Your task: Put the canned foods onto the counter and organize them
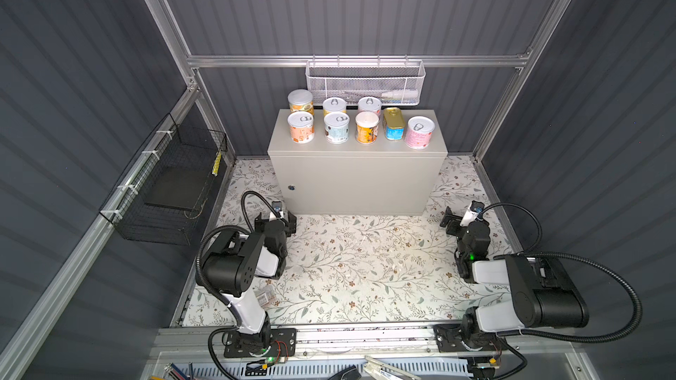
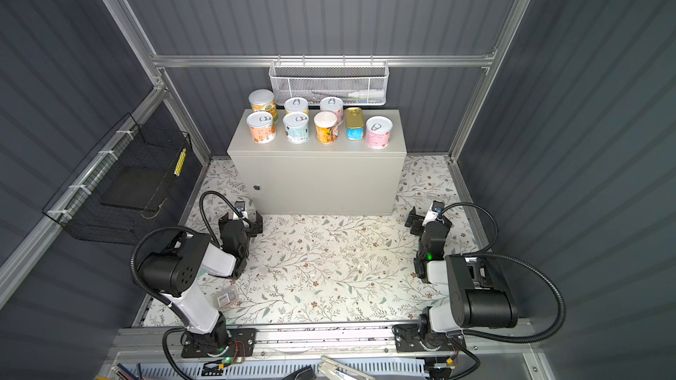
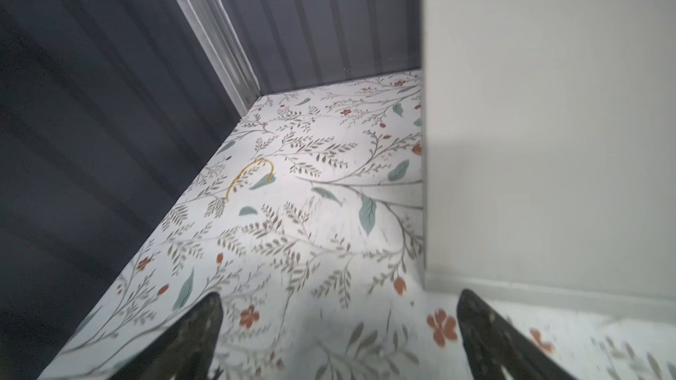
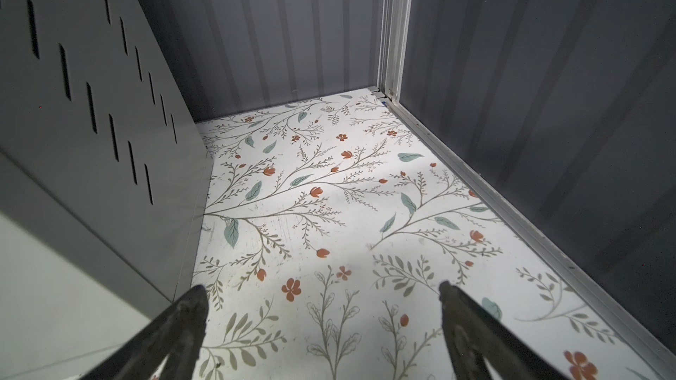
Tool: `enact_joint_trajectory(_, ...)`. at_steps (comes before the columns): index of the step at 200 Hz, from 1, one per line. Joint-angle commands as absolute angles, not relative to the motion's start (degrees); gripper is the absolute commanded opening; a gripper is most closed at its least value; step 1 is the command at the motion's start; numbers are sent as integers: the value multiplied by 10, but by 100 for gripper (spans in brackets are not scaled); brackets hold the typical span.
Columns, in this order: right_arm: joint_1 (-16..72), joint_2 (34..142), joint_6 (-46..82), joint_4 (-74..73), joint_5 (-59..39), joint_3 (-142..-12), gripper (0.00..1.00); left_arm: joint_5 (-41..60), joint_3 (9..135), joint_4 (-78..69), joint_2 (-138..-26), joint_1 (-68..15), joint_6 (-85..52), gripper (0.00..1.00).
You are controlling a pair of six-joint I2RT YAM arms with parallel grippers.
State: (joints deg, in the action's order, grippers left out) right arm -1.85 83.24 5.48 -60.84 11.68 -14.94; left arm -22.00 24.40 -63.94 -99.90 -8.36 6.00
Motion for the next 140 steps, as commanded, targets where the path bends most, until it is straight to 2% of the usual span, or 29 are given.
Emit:
enact_joint_trajectory(1, -19, 833, 49, -583, 106, -171, 99, -129, 271, -526, -985, -44, 8, 100)
enact_joint_trajectory(29, -19, 835, 34, -616, 67, -155, 99, -127, 271, -527, -986, -44, 8, 100)
enact_joint_trajectory(68, -19, 835, 29, -574, 55, -178, 99, -127, 270, -528, -985, -44, 8, 100)
enact_joint_trajectory(91, -19, 835, 15, -571, 13, -179, 99, -127, 271, -529, -986, -44, 9, 100)
enact_joint_trajectory(140, -20, 835, 15, -570, 14, -179, 99, -128, 270, -530, -986, -44, 9, 100)
